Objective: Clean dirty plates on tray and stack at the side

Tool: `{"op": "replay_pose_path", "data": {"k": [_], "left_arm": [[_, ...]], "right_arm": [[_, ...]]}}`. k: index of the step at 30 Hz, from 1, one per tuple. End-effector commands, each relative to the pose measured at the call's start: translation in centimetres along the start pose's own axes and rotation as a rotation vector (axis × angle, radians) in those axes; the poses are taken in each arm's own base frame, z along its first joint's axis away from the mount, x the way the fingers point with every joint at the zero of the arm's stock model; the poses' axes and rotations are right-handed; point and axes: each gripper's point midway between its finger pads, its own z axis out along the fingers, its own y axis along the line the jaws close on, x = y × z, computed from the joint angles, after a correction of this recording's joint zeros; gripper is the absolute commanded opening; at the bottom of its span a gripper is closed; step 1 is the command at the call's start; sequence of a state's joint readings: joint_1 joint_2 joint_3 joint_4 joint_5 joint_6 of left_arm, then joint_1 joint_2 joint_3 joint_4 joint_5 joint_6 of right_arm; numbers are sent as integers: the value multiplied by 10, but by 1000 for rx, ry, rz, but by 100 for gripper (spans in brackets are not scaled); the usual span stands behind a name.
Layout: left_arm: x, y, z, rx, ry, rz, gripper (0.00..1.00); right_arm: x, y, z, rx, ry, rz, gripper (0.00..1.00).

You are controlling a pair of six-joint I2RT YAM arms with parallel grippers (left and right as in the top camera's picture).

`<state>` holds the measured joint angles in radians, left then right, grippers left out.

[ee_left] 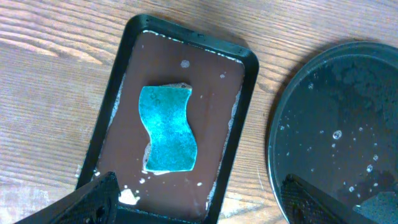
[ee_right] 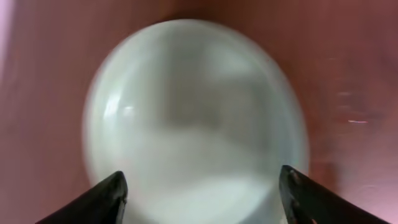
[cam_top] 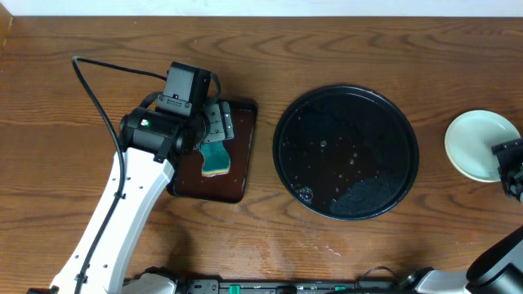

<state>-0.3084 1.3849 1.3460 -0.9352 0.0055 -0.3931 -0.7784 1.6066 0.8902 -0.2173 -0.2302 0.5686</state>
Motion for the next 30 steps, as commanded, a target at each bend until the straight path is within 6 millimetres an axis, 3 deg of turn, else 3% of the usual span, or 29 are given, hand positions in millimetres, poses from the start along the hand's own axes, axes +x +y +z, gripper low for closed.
{"op": "replay_pose_path", "data": {"k": [1,5,7,9,10,16,20,26,30], "left_arm": [[-6,-2,-5,9,-17,-5,84],[-6,-2,-5,9,-17,-5,84],[-6,-2,-5,9,-17,-5,84],[-6,-2,-5,9,-17,-5,84],[-6,-2,-5,9,-17,-5,84],[-6,-2,-5,9,-17,-5,84],[-6,-2,-5,9,-17,-5,84],[-6,-2,-5,9,-17,-5,84],[-6,-2,-5,9,-17,-5,84]], "right_arm": [[3,90,-48,-312,18,-201,75],[53,155,-117,-569,86,-415,75],[83,174,-147,-637,107,-526,76],[115,186,-175,-691,134,-626,79],[130,189,-188,-713,147,-670,99],[180,203,-242,-837,167,-804,99],[190,204,-256,-876,168,-833,99],[210,190,-252,-832,262,-844,99],[198,188,-242,-781,170,-846,99]]}}
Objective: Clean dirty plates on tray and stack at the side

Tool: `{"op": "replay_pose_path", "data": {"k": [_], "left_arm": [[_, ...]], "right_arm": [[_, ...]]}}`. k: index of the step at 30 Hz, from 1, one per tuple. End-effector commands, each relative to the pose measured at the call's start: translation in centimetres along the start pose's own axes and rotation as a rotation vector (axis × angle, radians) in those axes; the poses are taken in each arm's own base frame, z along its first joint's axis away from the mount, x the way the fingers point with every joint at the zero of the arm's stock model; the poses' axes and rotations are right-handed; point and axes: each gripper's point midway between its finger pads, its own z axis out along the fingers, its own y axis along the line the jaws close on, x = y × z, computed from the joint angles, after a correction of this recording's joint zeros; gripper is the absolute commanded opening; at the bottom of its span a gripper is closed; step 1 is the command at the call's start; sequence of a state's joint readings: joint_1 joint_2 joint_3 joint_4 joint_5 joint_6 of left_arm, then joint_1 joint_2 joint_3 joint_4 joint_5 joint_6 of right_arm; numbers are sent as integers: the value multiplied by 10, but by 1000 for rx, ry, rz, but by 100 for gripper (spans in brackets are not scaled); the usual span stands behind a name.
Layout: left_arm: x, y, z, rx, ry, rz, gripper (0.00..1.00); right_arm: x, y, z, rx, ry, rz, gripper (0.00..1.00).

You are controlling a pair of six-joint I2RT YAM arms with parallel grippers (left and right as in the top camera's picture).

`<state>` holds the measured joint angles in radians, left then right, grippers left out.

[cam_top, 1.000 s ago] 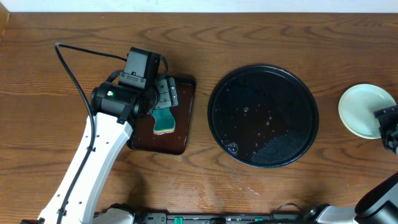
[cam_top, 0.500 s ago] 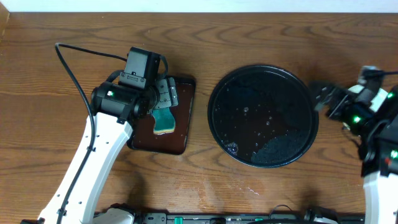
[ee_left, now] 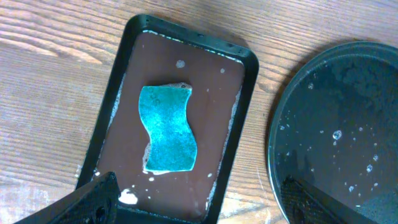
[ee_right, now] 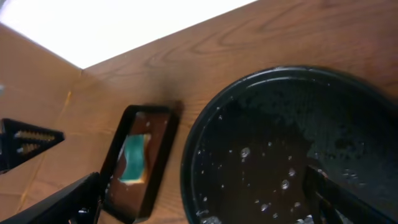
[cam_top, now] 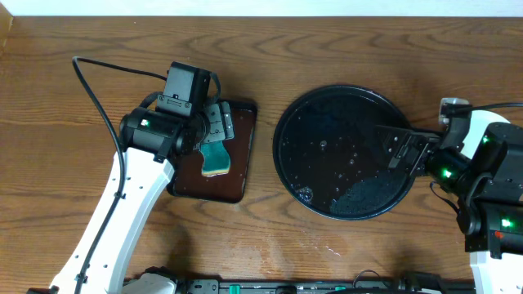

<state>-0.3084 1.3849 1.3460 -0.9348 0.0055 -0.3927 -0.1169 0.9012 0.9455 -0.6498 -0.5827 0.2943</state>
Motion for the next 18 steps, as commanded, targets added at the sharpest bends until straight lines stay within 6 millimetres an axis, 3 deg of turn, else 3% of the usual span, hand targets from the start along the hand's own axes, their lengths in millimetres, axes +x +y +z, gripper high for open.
{"op": "replay_pose_path", "data": {"k": [1,5,13,18], "left_arm": [[-6,-2,-5,8,-16,-6,84],[-6,-2,-5,8,-16,-6,84],[-6,-2,-5,8,-16,-6,84],[-6,-2,-5,8,-16,-6,84]], "right_arm": [[-9,-9,1,57,-78,-66,99],[-15,-15,9,26,-230,-160,99],[46,-31,10,-35,-368,-252,99],[65,-41,7,-22,-445,-287,99]]}}
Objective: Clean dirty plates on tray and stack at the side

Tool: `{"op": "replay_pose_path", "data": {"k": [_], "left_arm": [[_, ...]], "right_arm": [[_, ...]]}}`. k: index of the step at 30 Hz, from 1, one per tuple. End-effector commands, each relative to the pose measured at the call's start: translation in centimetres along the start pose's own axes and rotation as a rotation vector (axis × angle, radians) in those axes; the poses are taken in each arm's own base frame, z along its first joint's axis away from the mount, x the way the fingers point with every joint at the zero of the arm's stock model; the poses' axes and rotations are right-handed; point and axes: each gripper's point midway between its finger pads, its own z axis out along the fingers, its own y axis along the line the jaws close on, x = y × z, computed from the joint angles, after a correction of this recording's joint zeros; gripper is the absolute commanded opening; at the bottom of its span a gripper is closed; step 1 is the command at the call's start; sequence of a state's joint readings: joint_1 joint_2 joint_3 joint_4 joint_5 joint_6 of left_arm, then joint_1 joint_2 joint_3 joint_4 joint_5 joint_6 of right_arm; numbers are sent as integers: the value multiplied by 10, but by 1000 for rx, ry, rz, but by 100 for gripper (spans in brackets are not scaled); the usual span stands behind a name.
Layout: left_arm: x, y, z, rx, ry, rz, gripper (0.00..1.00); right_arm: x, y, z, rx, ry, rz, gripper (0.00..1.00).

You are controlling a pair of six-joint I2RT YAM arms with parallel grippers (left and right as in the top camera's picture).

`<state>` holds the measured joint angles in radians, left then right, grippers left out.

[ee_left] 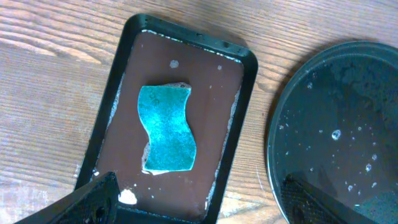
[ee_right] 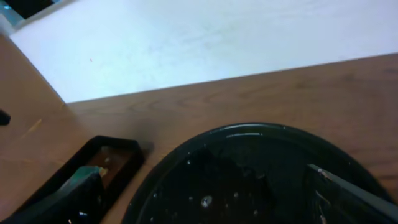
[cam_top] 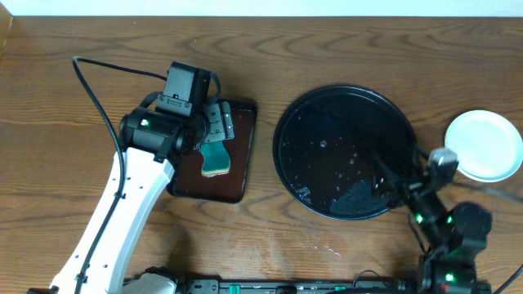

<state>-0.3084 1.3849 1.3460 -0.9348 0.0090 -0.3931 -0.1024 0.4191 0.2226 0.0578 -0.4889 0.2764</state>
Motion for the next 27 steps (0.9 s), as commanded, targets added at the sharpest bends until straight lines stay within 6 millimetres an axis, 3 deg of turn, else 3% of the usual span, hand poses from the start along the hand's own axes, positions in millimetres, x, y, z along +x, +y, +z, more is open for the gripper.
{"op": "replay_pose_path", "data": {"k": [1,5,12,27], "left_arm": [[-6,-1,-5,6,-18,-5,84],[-6,-1,-5,5,-18,-5,84],[-6,-1,-5,5,-18,-5,84],[-6,-1,-5,5,-18,-5,84]], "right_arm": [[6,-3,-7,21,-48,-34,99],[10,-9,-12,76,-104,-75,99],[18,8,-20,34,-172,-277,99],[44,-4,-14,98,-85,-257,99]]}}
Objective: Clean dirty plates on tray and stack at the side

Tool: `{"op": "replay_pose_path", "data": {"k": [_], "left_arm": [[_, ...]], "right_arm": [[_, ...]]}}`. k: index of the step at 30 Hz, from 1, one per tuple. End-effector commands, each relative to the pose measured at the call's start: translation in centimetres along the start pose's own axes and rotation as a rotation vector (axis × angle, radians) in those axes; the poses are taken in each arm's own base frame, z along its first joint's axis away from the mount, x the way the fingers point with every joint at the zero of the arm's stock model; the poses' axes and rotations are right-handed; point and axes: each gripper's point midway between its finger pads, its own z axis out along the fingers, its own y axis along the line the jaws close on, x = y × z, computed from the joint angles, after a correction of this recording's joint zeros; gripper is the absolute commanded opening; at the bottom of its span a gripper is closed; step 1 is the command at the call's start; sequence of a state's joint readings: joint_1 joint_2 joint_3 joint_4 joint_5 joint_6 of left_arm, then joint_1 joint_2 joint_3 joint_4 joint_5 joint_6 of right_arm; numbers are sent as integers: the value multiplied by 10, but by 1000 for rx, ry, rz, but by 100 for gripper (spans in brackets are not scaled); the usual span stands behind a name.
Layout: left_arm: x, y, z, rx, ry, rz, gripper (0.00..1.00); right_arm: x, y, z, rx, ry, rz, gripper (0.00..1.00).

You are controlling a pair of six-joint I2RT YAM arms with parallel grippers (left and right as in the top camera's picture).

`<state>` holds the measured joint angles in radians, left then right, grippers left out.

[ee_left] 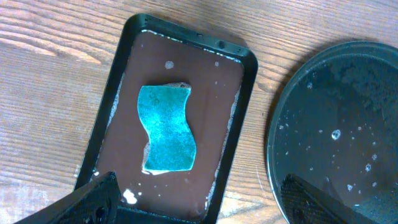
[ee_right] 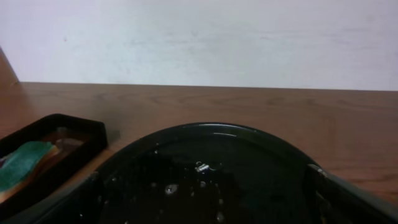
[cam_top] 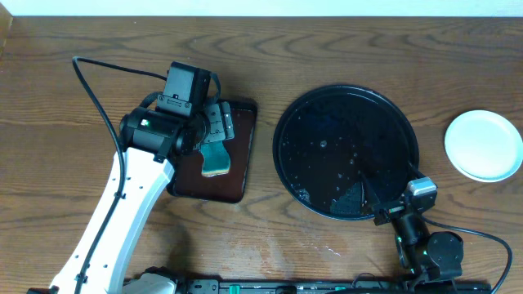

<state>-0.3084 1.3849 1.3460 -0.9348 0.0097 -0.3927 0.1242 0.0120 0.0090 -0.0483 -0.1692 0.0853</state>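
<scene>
The round black tray [cam_top: 346, 153] is wet, with no plate on it; its rim also fills the right wrist view [ee_right: 205, 134]. One white plate [cam_top: 484, 145] lies on the table to the tray's right. My right gripper [cam_top: 377, 204] is open and empty at the tray's near edge, looking level across it [ee_right: 205, 208]. Over at the left, my left gripper [cam_top: 214, 122] hangs open and empty [ee_left: 199, 208] above a teal sponge [ee_left: 166, 129].
The sponge lies in a rectangular black tray [cam_top: 239, 193] of brown liquid with white flecks, left of the round tray. A black cable [cam_top: 94, 90] runs over the table at the far left. A white wall [ee_right: 199, 37] stands behind the table.
My right arm has moved further toward the table's front edge, and its camera now looks level across the round tray. The left gripper, sponge and white plate have not moved.
My right gripper was open right over the white plate beside the round tray. Then it was over the tray's right rim. After that it sat near the tray's front with the plate lying alone, and now it is lower still. The left gripper stayed open above the sponge.
</scene>
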Motion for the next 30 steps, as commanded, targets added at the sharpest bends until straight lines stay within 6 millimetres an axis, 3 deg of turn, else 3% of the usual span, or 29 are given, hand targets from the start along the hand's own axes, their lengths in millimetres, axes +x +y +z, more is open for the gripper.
{"op": "replay_pose_path", "data": {"k": [1,8,15,20,24,30], "left_arm": [[-6,-1,-5,5,-18,-6,84],[-6,-1,-5,5,-18,-6,84],[-6,-1,-5,5,-18,-6,84],[-6,-1,-5,5,-18,-6,84],[-6,-1,-5,5,-18,-6,84],[-6,-1,-5,5,-18,-6,84]], "right_arm": [[3,-3,0,17,7,-19,99],[-9,5,0,-22,-41,-20,99],[-53,1,-6,2,-222,-78,99],[-51,1,-6,1,-211,-76,99],[-64,3,-9,-1,-267,-98,99],[-62,2,-10,3,-199,-86,99]]}}
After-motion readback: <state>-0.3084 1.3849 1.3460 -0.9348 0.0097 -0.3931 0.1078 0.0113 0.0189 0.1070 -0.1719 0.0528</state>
